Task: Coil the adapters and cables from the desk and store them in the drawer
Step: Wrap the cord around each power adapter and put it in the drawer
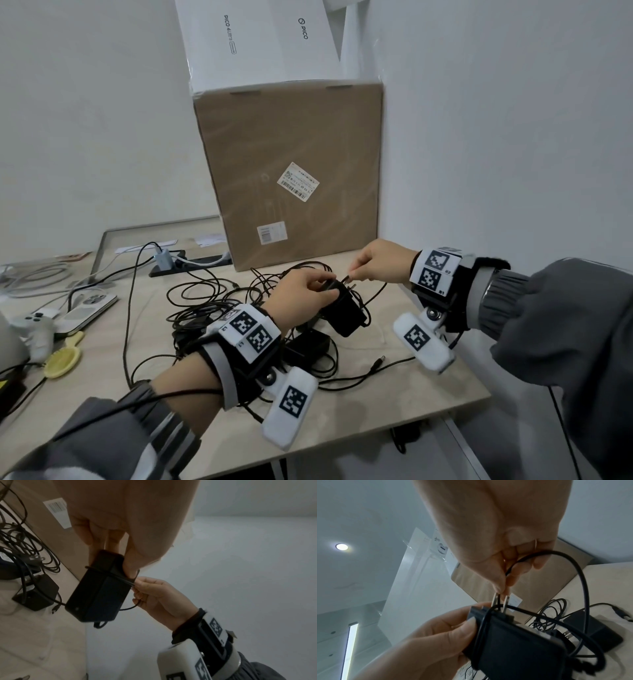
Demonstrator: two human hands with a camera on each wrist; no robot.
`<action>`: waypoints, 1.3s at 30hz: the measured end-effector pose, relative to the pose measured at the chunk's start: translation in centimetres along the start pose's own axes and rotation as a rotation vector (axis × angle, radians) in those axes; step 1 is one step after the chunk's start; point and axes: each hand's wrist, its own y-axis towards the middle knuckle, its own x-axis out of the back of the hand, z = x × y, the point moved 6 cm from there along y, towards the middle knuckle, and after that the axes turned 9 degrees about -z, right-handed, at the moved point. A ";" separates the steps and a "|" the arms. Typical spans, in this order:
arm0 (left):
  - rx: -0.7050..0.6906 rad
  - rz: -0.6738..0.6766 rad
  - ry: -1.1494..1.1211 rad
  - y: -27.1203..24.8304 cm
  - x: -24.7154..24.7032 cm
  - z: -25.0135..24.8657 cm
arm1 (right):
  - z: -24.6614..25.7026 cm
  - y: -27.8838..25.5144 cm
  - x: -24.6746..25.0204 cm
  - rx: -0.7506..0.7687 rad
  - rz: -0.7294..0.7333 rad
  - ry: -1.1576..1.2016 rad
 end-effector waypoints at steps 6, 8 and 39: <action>0.078 -0.171 -0.004 0.4 -0.1 1.0 | 1.2 -1.1 0.0 0.036 -0.138 -0.020; 0.086 -0.244 -0.023 0.8 0.0 1.6 | 1.7 -1.5 -0.5 0.059 -0.170 0.014; 0.041 0.066 -0.159 1.4 2.8 -1.3 | 1.7 1.4 -1.3 0.282 0.066 -0.170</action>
